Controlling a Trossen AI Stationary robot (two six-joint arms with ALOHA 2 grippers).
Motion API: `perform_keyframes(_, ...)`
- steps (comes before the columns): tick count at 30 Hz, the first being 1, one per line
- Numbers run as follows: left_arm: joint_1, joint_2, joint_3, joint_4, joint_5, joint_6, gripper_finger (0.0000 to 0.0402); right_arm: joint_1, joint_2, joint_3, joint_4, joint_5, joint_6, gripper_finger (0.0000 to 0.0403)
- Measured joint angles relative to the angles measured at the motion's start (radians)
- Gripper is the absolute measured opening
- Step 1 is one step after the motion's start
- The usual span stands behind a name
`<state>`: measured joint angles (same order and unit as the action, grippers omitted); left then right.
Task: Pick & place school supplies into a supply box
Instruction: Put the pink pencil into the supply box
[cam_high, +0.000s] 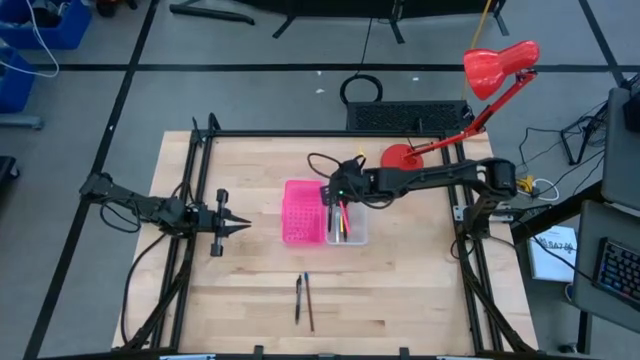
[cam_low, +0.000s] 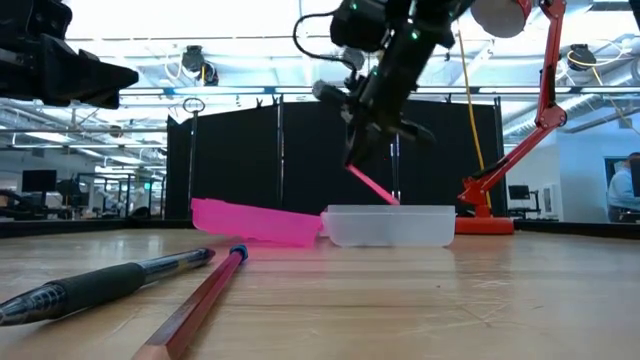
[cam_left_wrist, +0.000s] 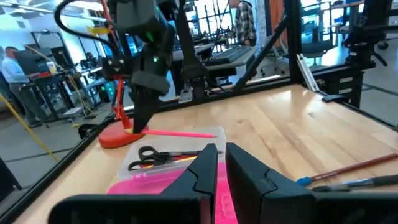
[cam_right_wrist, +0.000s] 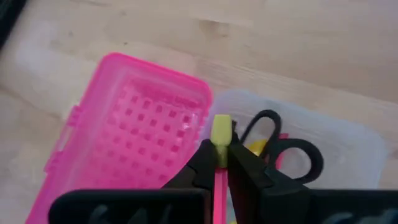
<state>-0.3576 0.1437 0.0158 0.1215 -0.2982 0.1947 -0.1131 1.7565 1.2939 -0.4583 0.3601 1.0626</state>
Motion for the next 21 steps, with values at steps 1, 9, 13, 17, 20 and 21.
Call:
perform_keyframes(1, 0.0, 0.0, 0.0, 0.0, 0.0, -0.008, 0.0042, -0.007, 0.0, -0.013, 0.01, -0.003, 0.0, 0.0015)
perform_keyframes(9, 0.0, 0.0, 0.0, -0.029, -0.002, -0.074, 0.0042, -0.048, 0.001, -0.101, 0.086, -0.052, 0.045, 0.0015)
perform_keyframes(13, 0.0, 0.0, 0.0, -0.027, -0.001, -0.104, 0.0042, -0.058, 0.0, -0.129, 0.089, -0.052, 0.07, 0.0015)
perform_keyframes(17, 0.0, 0.0, 0.0, -0.021, -0.001, -0.112, 0.0042, -0.057, 0.0, -0.146, 0.089, -0.078, 0.076, 0.0015)
perform_keyframes(20, 0.0, 0.0, 0.0, -0.021, -0.001, -0.112, 0.0042, -0.057, 0.0, -0.162, 0.089, -0.081, 0.078, 0.0015)
perform_keyframes(21, 0.0, 0.0, 0.0, -0.021, -0.001, -0.113, 0.0042, -0.057, 0.0, -0.167, 0.088, -0.081, 0.078, 0.0015)
